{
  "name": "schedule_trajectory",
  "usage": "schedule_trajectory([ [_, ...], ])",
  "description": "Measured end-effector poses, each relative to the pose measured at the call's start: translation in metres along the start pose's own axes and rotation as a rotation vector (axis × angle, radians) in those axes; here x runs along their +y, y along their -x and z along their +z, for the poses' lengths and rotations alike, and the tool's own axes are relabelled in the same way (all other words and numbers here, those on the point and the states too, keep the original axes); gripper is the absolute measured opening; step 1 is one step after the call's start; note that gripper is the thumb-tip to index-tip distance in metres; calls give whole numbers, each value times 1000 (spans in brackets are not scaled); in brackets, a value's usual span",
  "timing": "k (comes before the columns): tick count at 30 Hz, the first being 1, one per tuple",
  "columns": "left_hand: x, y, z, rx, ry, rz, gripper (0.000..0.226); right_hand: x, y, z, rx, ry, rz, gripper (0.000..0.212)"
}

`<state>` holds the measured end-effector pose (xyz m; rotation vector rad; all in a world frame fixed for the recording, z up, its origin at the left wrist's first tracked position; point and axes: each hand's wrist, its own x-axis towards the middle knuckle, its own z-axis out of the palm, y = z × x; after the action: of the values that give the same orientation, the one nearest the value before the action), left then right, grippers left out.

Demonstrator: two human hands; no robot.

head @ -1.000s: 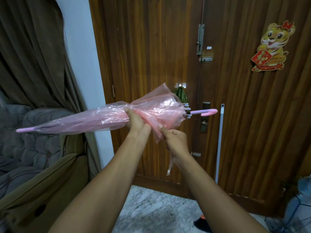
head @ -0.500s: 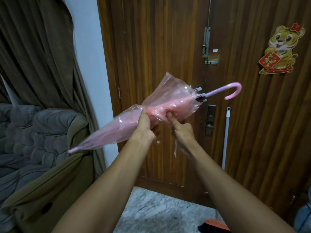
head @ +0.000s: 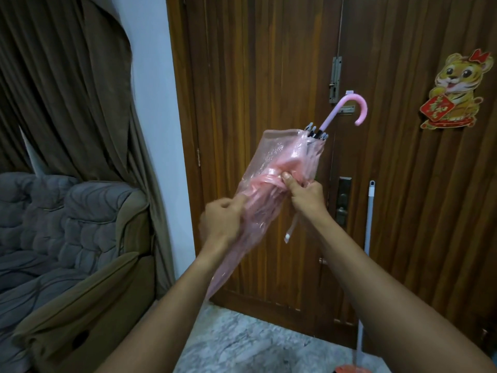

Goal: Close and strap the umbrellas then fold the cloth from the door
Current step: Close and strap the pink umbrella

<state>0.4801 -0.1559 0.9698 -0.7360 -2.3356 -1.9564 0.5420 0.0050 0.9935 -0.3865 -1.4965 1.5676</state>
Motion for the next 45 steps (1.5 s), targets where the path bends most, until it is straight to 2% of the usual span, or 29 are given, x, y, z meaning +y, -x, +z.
schedule_trajectory([
  [1,-3,0,1,144,-271,171,51,-1,3,3,-28,-39,35,24],
  [2,-7,-1,3,203,-490,250,64,-2,8,7,-62,-77,60,26],
  [3,-11,-5,5,172,-609,243,86,-4,13,12,-93,-97,75,24],
  [5,-17,-14,5,2,-526,161,121,-9,19,18,-151,-103,86,11],
  [6,-21,-20,4,-76,-413,145,125,-11,21,20,-180,-91,88,8],
  [7,-24,-23,3,-128,-328,150,119,-12,22,19,-207,-55,90,9],
  [9,-28,-22,3,-115,-342,167,88,-13,22,17,-242,68,101,16],
  [11,-28,-16,7,53,-469,153,53,-14,17,17,-202,269,87,36],
  [13,-28,-10,9,191,-559,142,36,-17,16,15,-151,611,33,54],
  [16,-34,-8,7,248,-667,109,39,-24,29,7,-103,1092,-94,59],
  [21,-48,-8,8,219,-810,152,43,-43,47,9,31,1294,-339,37],
  [24,-52,-9,16,170,-858,154,45,-49,50,19,0,1186,-366,34],
  [26,-49,-8,23,146,-846,126,48,-41,53,30,-99,990,-332,38],
  [28,-45,-10,26,103,-776,80,51,-26,58,37,-183,767,-275,32],
  [30,-42,-20,24,14,-615,12,51,-6,62,34,-216,576,-208,27],
  [33,-33,-36,11,-111,-131,-116,52,19,63,15,-171,438,-73,25],
  [35,-25,-33,2,-208,94,-121,28,25,60,5,-132,331,-20,20],
  [36,-20,-30,-2,-265,124,-111,15,23,58,1,-107,285,-18,18],
  [40,-14,-25,-14,-374,182,-93,14,11,46,-11,-88,215,-15,12],
  [45,-9,-15,-15,-599,560,-257,14,15,42,-8,-144,168,-12,16],
])
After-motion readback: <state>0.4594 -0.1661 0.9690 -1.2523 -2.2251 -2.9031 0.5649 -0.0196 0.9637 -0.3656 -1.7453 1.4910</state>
